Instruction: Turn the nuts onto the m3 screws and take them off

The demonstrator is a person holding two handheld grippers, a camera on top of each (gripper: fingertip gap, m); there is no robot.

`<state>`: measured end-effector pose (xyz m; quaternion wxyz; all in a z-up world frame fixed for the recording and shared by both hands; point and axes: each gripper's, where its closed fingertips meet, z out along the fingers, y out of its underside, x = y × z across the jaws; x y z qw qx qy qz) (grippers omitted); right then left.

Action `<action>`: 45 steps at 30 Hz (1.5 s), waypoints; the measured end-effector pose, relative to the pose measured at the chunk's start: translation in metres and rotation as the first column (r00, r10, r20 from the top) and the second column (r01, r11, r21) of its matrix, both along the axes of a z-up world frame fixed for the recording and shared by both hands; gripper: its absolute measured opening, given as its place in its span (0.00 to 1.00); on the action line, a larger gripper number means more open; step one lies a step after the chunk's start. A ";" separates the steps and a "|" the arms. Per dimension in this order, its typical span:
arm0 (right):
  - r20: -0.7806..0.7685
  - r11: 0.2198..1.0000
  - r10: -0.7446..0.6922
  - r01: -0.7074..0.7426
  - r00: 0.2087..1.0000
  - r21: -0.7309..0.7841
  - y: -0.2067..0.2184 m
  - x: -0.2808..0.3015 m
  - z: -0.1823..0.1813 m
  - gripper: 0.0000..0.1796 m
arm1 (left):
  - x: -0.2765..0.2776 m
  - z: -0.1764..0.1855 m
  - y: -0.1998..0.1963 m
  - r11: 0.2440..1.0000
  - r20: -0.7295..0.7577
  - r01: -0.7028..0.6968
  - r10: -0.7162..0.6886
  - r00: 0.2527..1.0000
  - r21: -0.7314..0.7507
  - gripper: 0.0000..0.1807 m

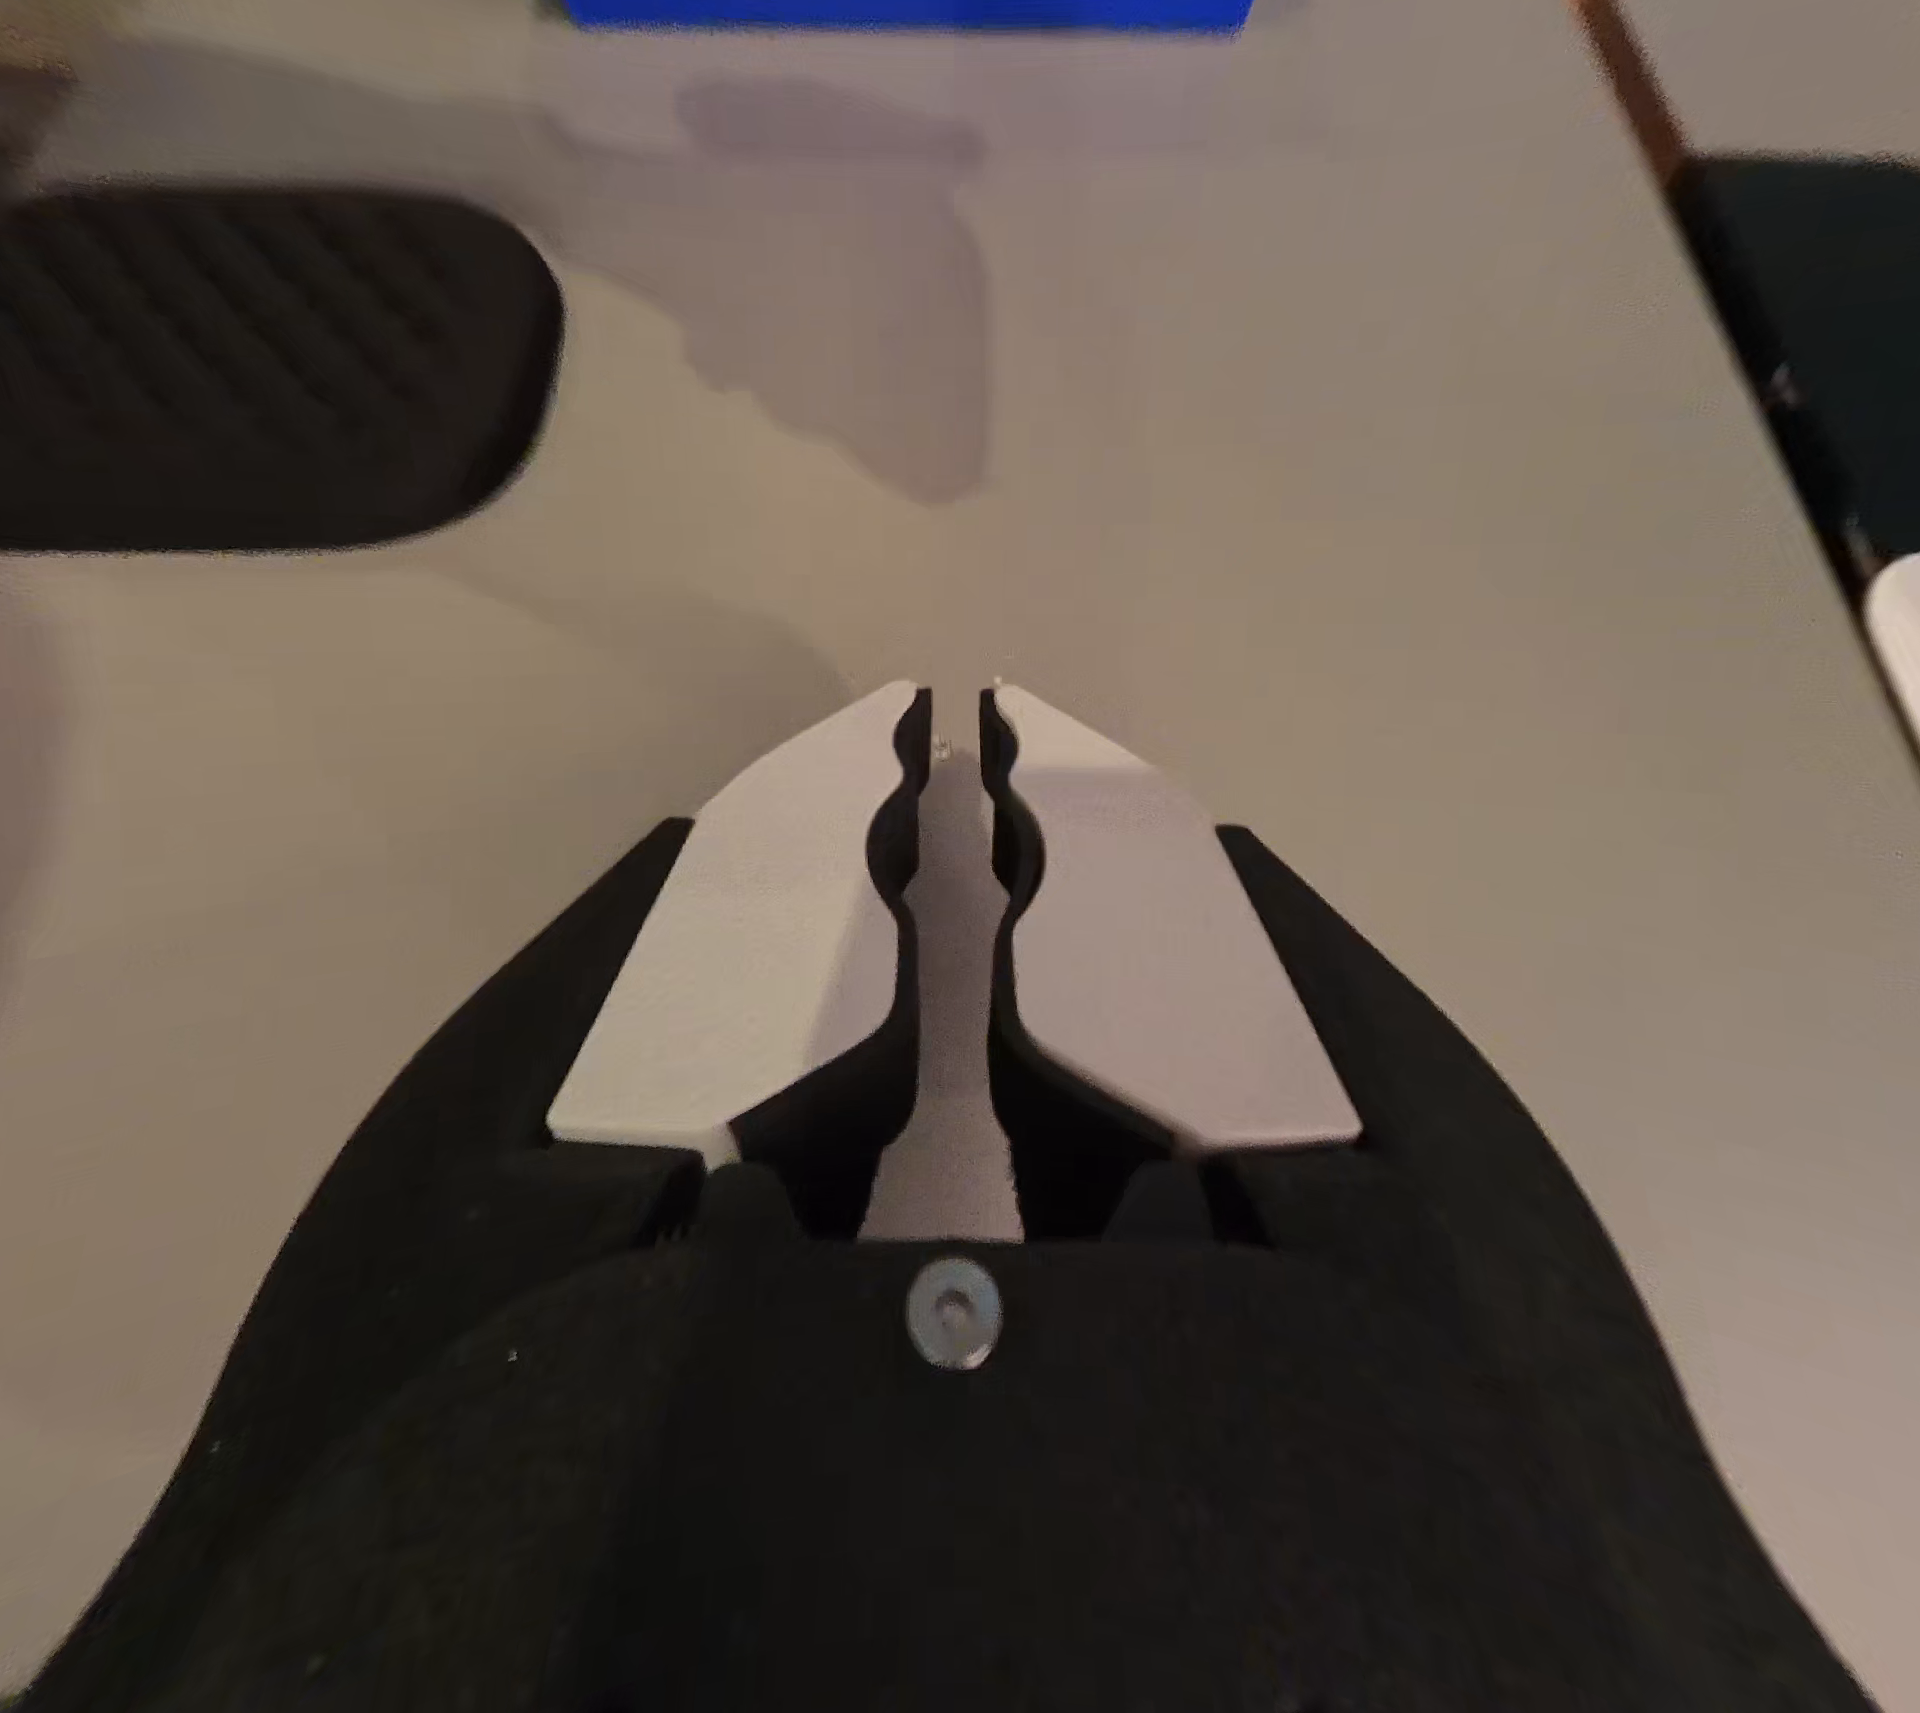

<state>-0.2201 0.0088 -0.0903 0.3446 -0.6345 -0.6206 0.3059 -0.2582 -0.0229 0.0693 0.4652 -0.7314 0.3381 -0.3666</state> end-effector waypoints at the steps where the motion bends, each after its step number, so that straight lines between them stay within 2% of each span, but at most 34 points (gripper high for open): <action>1: 0.062 1.000 -0.001 0.000 0.998 0.014 0.001 -0.001 -0.011 0.05 | -0.003 -0.003 -0.002 1.000 -0.007 -0.011 0.011 1.000 0.010 0.01; 6: 0.184 0.997 0.013 -0.026 0.983 0.070 -0.001 -0.011 -0.037 0.07 | -0.014 -0.010 -0.010 0.999 -0.019 -0.028 0.028 0.999 0.035 0.01; 18: 0.276 0.998 0.008 -0.026 0.961 0.061 0.002 -0.015 -0.058 0.07 | -0.030 -0.012 -0.014 0.999 0.024 -0.030 0.029 0.999 0.028 0.01; 34: 0.277 1.000 0.026 -0.023 0.960 -0.014 -0.001 -0.018 -0.063 0.03 | -0.029 -0.011 -0.014 0.999 0.017 -0.024 0.024 1.000 0.027 0.01; 42: 0.280 1.000 0.031 -0.030 0.960 -0.010 0.000 -0.014 -0.063 0.03 | -0.043 0.018 -0.005 0.995 0.064 -0.061 0.056 0.996 0.081 0.01; 45: 0.245 0.999 0.023 -0.017 0.969 -0.027 0.002 -0.008 -0.055 0.03 | -0.043 0.023 0.000 0.994 0.032 -0.048 0.045 0.998 0.099 0.01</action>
